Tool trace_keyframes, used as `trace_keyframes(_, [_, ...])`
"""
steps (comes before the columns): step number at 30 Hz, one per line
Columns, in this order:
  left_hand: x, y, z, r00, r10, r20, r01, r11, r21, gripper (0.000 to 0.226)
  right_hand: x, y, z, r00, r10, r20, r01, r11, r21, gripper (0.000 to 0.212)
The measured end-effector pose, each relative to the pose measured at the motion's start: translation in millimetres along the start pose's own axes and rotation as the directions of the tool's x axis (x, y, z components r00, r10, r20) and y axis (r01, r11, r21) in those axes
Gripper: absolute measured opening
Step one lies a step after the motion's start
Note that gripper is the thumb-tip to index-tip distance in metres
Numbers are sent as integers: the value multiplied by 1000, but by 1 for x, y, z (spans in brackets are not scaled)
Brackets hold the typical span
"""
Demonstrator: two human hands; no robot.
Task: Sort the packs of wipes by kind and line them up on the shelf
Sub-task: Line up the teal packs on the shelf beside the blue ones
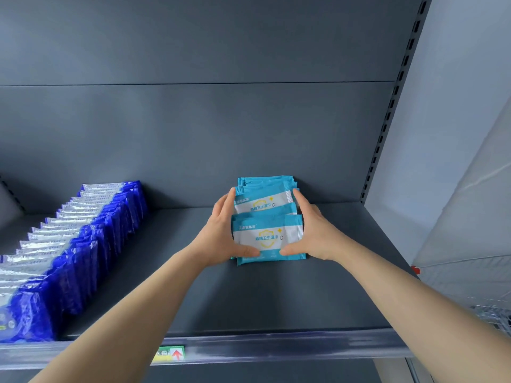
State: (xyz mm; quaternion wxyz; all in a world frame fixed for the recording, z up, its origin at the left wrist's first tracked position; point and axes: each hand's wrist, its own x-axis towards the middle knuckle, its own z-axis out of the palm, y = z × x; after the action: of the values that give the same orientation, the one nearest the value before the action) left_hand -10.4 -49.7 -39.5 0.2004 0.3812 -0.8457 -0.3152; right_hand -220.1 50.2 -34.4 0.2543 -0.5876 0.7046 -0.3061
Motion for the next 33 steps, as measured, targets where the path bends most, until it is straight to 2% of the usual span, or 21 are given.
trace_keyframes(3, [5, 4, -4, 998, 60, 26, -63, 990, 123, 129, 2, -6, -6, 998, -56, -24, 50, 981, -187, 141])
trace_keyframes(7, [7, 4, -7, 994, 47, 99, -66, 979, 195, 116, 8, -11, -11, 996, -21, 88, 46, 955, -294, 136])
trace_keyframes(10, [3, -1, -6, 995, -23, 99, 13, 995, 96, 123, 8, -10, -11, 998, -29, 62, 47, 950, -307, 118])
trace_keyframes(12, [-1, -4, -3, 992, -69, 108, 74, 997, -37, 131, 5, -7, -9, 999, -36, 29, 43, 959, -281, 116])
trace_keyframes(14, [-7, -6, 2, 990, -88, 109, 98, 991, -95, 129, 3, -4, -6, 999, -42, 9, 43, 966, -256, 118])
trace_keyframes(17, [-15, -1, 6, 993, -82, 89, 90, 992, -90, 117, -1, -4, -3, 998, -68, 11, 68, 957, -280, 116])
trace_keyframes(20, [-18, 0, 4, 995, -75, 63, 80, 993, -83, 89, -8, -5, -7, 997, -74, 21, 77, 941, -329, 112])
trace_keyframes(21, [-18, 2, 2, 997, -78, 29, 80, 995, -68, 80, -12, -4, -11, 997, -80, -4, 74, 942, -328, 108])
trace_keyframes(23, [-18, 11, 1, 995, -57, -81, 61, 997, 47, 80, -22, -2, -20, 992, -91, -84, 58, 939, -339, 96])
trace_keyframes(25, [-19, 30, 6, 980, 7, -200, 35, 978, 205, 80, -34, 5, -32, 983, -95, -158, 29, 926, -375, 81])
trace_keyframes(27, [-22, 57, 18, 967, 96, -236, -31, 964, 264, 68, -52, 16, -46, 974, -94, -204, 5, 917, -399, 72])
trace_keyframes(30, [-20, 98, 53, 956, 235, -177, -183, 946, 268, 50, -87, 36, -73, 964, -62, -258, -54, 907, -418, 64])
trace_keyframes(33, [-11, 142, 101, 922, 370, -115, -325, 900, 290, 45, -127, 67, -106, 948, -67, -311, -97, 869, -485, 62])
